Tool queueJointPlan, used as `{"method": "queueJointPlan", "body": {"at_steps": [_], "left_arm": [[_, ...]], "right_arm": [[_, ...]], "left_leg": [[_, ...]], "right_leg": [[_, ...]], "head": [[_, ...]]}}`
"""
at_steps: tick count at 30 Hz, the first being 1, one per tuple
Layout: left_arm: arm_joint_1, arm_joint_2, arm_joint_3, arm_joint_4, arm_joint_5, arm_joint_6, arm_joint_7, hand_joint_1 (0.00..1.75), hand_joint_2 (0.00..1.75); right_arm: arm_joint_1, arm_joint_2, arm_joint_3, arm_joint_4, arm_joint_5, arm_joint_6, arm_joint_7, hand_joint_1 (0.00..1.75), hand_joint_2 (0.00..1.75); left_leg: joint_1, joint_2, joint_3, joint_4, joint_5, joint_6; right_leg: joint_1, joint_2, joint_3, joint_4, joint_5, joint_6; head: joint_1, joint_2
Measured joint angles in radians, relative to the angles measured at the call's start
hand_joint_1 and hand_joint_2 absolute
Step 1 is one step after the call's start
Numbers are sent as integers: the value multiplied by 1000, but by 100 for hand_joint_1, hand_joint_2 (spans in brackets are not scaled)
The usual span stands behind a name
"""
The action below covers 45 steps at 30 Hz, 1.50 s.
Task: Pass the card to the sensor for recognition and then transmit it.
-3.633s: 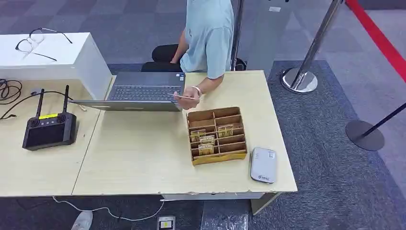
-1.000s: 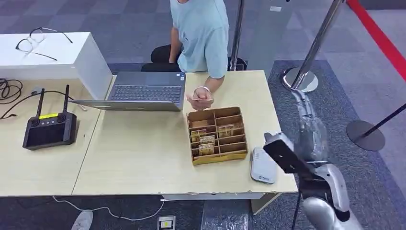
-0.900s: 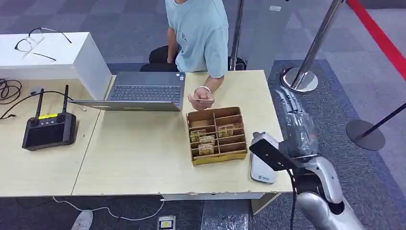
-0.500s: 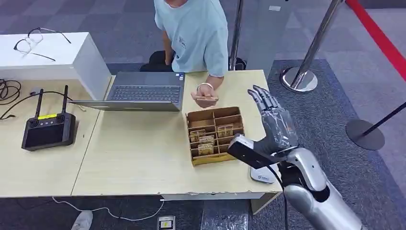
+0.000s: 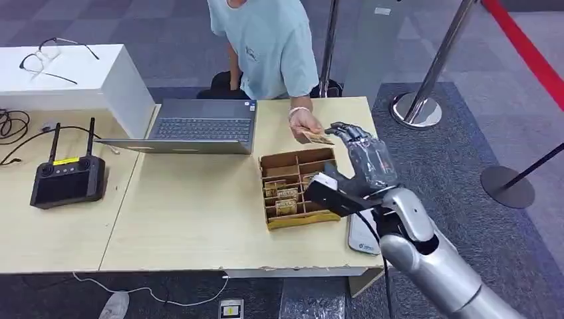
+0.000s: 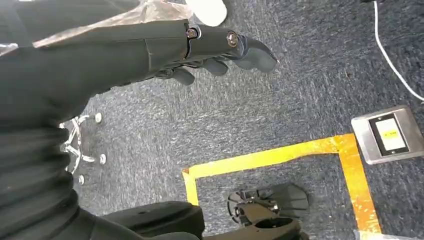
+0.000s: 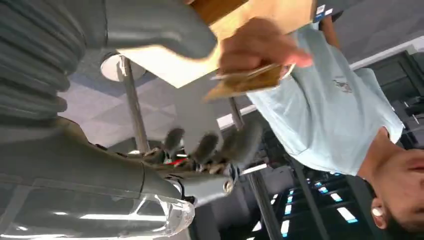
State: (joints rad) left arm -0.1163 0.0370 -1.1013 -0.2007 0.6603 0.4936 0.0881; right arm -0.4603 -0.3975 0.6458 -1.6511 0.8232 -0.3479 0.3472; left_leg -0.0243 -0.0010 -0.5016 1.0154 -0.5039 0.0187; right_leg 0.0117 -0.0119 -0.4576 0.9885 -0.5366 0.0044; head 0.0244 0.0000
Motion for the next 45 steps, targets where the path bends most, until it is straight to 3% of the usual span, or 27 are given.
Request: {"method": "queueJointPlan", "body": {"at_steps": [2,3,7,9,12,16,17,18,20,22,23,25,29,30,31,32,33,45], "left_arm": [[0,0,-1,0,0,1,-4,0,175],[0,0,-2,0,1,2,-5,0,175],[0,0,-7,0,3,2,-5,0,175],[0,0,-9,0,3,2,-4,0,175],[0,0,-10,0,4,1,-2,0,175],[0,0,-10,0,7,1,0,0,175],[0,0,-10,0,8,1,0,0,175],[0,0,-10,0,8,1,1,0,175],[0,0,-10,0,9,1,2,0,175],[0,0,-10,0,9,1,4,0,175],[0,0,-10,0,10,1,4,0,175],[0,0,-10,0,10,0,5,0,175],[0,0,-11,0,10,0,10,0,175],[0,0,-11,0,10,0,12,0,175],[0,0,-12,0,10,0,14,0,175],[0,0,-13,0,10,0,14,0,175],[0,0,-13,0,10,0,15,0,175],[1,0,-13,0,9,0,13,0,175]], "right_arm": [[-13,10,10,21,-5,-11,-6,113,175],[-21,16,17,32,-5,-12,-7,145,175],[-38,34,36,63,-5,-21,-8,98,175],[-44,42,45,76,-5,-26,-8,96,175],[-53,52,56,94,-5,-27,-8,112,175],[-63,64,69,112,-4,-29,-8,84,175],[-65,66,71,115,-4,-31,-8,84,175],[-67,67,74,118,-4,-31,-9,54,175],[-69,71,81,124,-5,-33,-10,54,175],[-70,74,87,130,-5,-36,-10,87,175],[-71,75,90,132,-5,-37,-11,91,175],[-71,77,96,139,-5,-39,-12,79,175],[-75,83,107,149,-8,-39,-14,82,175],[-76,84,111,151,-9,-40,-15,103,175],[-77,85,113,154,-9,-40,-15,147,175],[-77,86,116,157,-12,-41,-15,154,175],[-78,87,119,160,-15,-43,-16,175,175],[-81,97,122,169,-27,-60,-28,175,175]], "left_leg": [[0,0,0,0,0,0],[0,0,0,0,0,0],[0,0,0,0,0,0],[0,0,0,0,0,0],[0,0,0,0,0,0],[0,0,0,0,0,0],[0,0,0,0,0,0],[0,0,0,0,0,0],[0,0,0,0,0,0],[0,0,0,0,0,0],[0,0,0,0,0,0],[0,0,0,0,0,0],[0,0,0,0,0,0],[0,0,0,0,0,0],[0,0,0,0,0,0],[0,0,0,0,0,0],[0,0,0,0,0,0],[0,0,0,0,0,0]], "right_leg": [[0,0,0,0,0,0],[0,0,0,0,0,0],[0,0,0,0,0,0],[0,0,0,0,0,0],[0,0,0,0,0,0],[0,0,0,0,0,0],[0,0,0,0,0,0],[0,0,0,0,0,0],[0,0,0,0,0,0],[0,0,0,0,0,0],[0,0,0,0,0,0],[0,0,0,0,0,0],[0,0,0,0,0,0],[0,0,0,0,0,0],[0,0,-1,0,0,0],[0,0,-1,0,0,0],[0,0,-1,0,0,0],[0,0,0,0,0,0]], "head": [[0,0],[0,0],[0,0],[0,0],[0,0],[0,0],[0,0],[0,0],[0,0],[0,0],[0,0],[0,0],[0,0],[0,0],[0,0],[0,0],[0,0],[0,0]]}}
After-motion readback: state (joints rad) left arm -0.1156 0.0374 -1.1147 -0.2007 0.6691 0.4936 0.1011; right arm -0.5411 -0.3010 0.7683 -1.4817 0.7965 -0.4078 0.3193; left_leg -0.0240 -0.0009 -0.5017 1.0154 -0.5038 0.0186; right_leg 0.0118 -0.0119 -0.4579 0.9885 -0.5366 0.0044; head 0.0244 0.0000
